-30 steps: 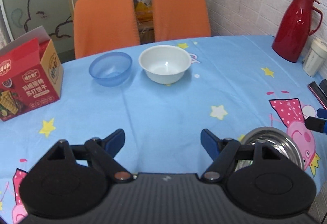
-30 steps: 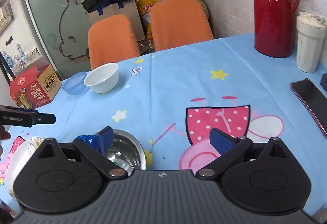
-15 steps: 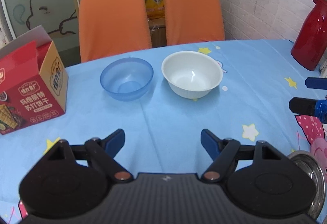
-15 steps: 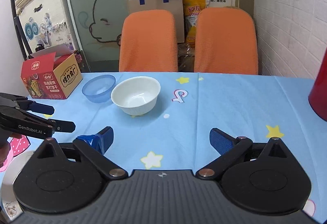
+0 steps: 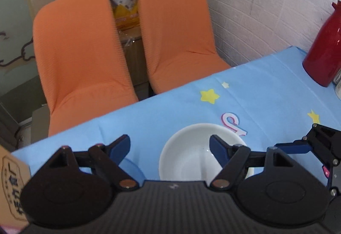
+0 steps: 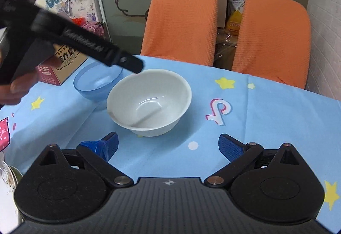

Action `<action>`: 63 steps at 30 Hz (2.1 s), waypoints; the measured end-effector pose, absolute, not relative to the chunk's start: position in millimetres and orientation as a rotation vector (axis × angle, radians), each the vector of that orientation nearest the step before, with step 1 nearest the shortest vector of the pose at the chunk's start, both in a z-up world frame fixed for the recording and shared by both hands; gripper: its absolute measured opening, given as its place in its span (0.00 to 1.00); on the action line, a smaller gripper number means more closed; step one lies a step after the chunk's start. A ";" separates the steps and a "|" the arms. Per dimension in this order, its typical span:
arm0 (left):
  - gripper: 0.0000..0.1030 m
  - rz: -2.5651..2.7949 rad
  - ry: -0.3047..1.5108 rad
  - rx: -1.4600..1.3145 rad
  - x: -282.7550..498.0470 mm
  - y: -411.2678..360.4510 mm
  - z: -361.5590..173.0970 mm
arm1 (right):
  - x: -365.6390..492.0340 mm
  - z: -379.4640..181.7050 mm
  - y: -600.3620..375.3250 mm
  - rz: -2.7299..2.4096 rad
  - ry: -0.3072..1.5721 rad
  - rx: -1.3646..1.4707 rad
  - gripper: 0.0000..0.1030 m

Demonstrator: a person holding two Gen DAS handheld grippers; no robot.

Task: Organize plates and bowls
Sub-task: 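Reach the left gripper to the white ceramic bowl and grasp its rim, then lower the white bowl into the steel bowl and open the left gripper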

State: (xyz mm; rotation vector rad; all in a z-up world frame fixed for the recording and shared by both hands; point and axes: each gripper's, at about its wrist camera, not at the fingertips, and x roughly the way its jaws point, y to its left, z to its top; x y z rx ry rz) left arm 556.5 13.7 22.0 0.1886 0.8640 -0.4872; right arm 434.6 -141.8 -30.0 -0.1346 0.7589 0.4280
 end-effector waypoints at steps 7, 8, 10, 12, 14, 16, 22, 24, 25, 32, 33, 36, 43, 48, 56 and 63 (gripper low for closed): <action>0.73 -0.504 0.929 0.246 584.1 -9.1 -12.1 | 449.9 -43.6 -117.7 0.460 0.779 -0.211 0.86; 0.73 -0.513 0.932 0.235 584.7 -10.1 -15.9 | 451.6 -45.6 -115.4 0.465 0.779 -0.214 0.86; 0.72 -0.518 0.943 0.233 582.9 -12.9 -20.6 | 452.6 -48.4 -110.5 0.478 0.773 -0.219 0.85; 0.71 -0.500 0.932 0.270 579.4 -16.6 -24.4 | 452.7 -51.2 -105.5 0.486 0.753 -0.236 0.85; 0.70 -0.488 0.923 0.297 576.0 -18.0 -27.5 | 453.6 -54.9 -101.9 0.481 0.733 -0.259 0.84; 0.67 -0.497 0.936 0.295 573.9 -18.0 -29.8 | 455.4 -57.4 -99.7 0.467 0.705 -0.271 0.83; 0.64 -0.505 0.914 0.283 560.1 -18.2 -24.5 | 453.6 -48.9 -99.1 0.462 0.652 -0.274 0.83; 0.64 -0.515 0.902 0.264 553.2 -18.1 -17.0 | 450.8 -42.5 -99.9 0.451 0.626 -0.273 0.83; 0.63 -0.518 0.899 0.252 548.7 -18.7 -11.6 | 446.1 -37.6 -101.8 0.449 0.616 -0.270 0.83; 0.61 -0.569 0.821 0.205 473.8 -36.2 37.4 | 382.1 1.8 -117.1 0.399 0.538 -0.307 0.83; 0.62 -0.578 0.823 0.203 459.9 -39.7 42.5 | 367.0 6.8 -119.3 0.392 0.536 -0.313 0.83; 0.62 -0.613 0.830 0.192 412.5 -51.7 50.2 | 317.8 15.7 -130.8 0.376 0.537 -0.298 0.83; 0.62 -0.652 0.836 0.231 309.2 -83.5 33.8 | 216.1 2.0 -141.4 0.310 0.591 -0.274 0.84; 0.62 -0.652 0.869 0.234 283.5 -88.6 11.4 | 189.0 -20.1 -144.2 0.293 0.601 -0.244 0.84; 0.68 -0.570 0.846 0.303 278.1 -77.6 0.2 | 188.4 -40.5 -153.5 0.266 0.627 -0.235 0.83; 0.70 -0.546 0.797 0.240 281.1 -58.7 20.8 | 153.2 -44.7 -176.7 0.278 0.661 -0.108 0.84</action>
